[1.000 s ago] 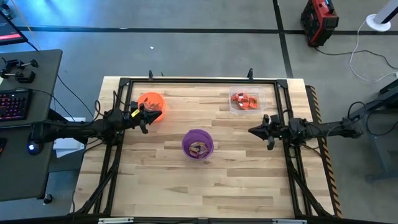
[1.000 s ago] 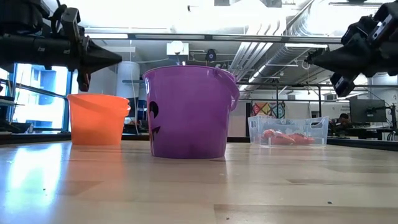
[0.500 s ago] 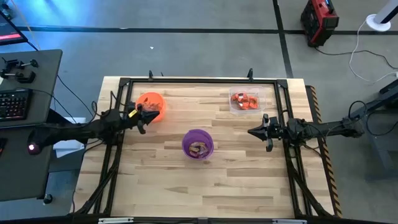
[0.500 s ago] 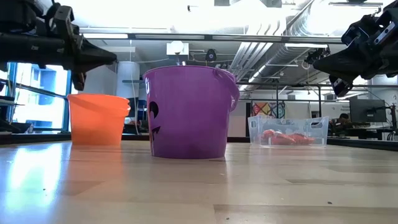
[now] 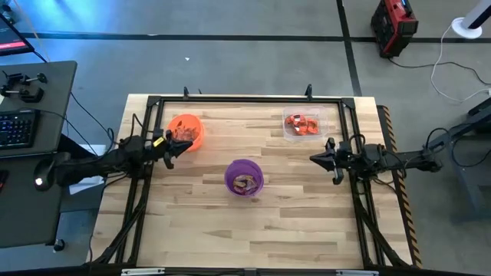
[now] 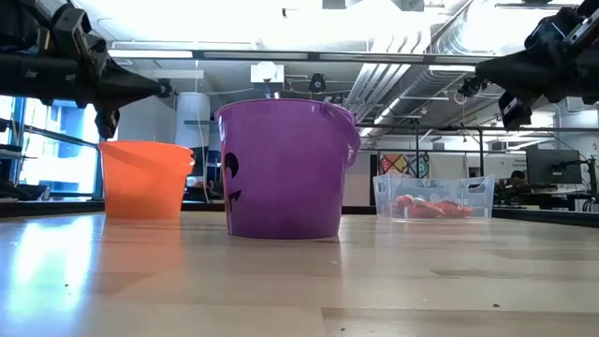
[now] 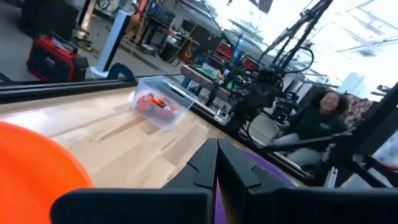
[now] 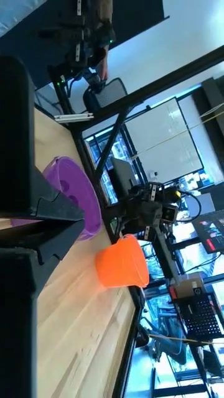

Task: Sort candy by brand, put in halloween buckets
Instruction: Return to Home Position

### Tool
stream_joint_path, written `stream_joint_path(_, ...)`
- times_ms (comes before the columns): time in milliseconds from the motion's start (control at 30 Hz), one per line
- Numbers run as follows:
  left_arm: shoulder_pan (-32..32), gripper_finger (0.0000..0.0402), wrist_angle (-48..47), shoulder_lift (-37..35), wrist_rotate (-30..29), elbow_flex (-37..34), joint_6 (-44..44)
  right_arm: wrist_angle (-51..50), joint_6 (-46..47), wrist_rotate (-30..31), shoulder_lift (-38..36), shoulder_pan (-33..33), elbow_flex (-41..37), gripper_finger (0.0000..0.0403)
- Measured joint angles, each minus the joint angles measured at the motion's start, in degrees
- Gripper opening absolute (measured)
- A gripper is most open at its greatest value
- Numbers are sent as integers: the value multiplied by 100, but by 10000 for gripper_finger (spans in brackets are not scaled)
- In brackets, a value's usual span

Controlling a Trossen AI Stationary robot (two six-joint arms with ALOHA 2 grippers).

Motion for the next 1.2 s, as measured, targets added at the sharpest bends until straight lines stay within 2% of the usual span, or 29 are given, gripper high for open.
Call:
stream_joint_path(333, -303, 1, 5, 11, 2, 0, 13, -125, 1, 1, 75, 0, 0, 0)
stream_joint_path(1200, -318, 0, 0, 101, 26, -2, 11, -213, 2, 2, 75, 0, -2, 0)
